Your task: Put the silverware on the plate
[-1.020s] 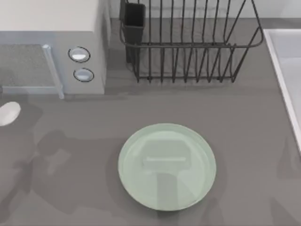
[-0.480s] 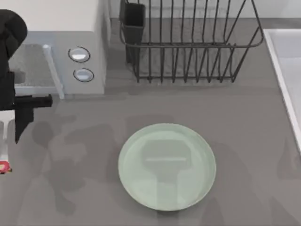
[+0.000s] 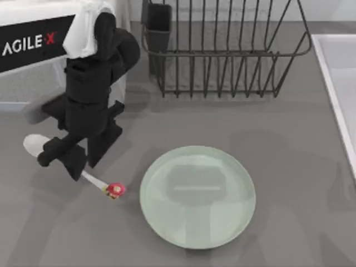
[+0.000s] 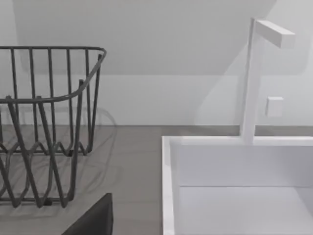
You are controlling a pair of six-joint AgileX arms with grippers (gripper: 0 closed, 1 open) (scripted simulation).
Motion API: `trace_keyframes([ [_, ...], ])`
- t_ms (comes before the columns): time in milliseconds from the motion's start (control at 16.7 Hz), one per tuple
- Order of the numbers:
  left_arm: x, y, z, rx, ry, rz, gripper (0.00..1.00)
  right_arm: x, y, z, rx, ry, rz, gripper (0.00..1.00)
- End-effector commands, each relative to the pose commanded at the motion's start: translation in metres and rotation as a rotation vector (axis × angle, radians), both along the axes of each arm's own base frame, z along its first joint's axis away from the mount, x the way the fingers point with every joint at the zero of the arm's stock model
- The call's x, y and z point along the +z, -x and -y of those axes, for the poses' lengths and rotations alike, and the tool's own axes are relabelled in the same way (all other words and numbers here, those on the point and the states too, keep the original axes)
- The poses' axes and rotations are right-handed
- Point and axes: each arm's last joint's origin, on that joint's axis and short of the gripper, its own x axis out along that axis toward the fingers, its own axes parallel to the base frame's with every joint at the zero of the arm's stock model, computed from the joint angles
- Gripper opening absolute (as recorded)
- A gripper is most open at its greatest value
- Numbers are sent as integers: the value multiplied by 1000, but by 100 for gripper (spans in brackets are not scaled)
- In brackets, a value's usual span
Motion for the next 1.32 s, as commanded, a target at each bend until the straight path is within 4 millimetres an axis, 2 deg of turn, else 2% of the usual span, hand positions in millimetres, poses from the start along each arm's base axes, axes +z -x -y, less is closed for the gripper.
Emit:
trace_keyframes([
  [180,-5,9,51,230,-34,101,0,0,0,0,0,0,0,100],
  [360,-2,24,96,403,-5,198,0,0,0,0,0,0,0,100],
  [600,5,43,138,537,64,270,0,0,0,0,0,0,0,100],
  [780,8,51,149,573,95,288,0,0,0,0,0,0,0,100],
  [1320,10,48,150,577,112,309,0,0,0,0,0,0,0,100],
])
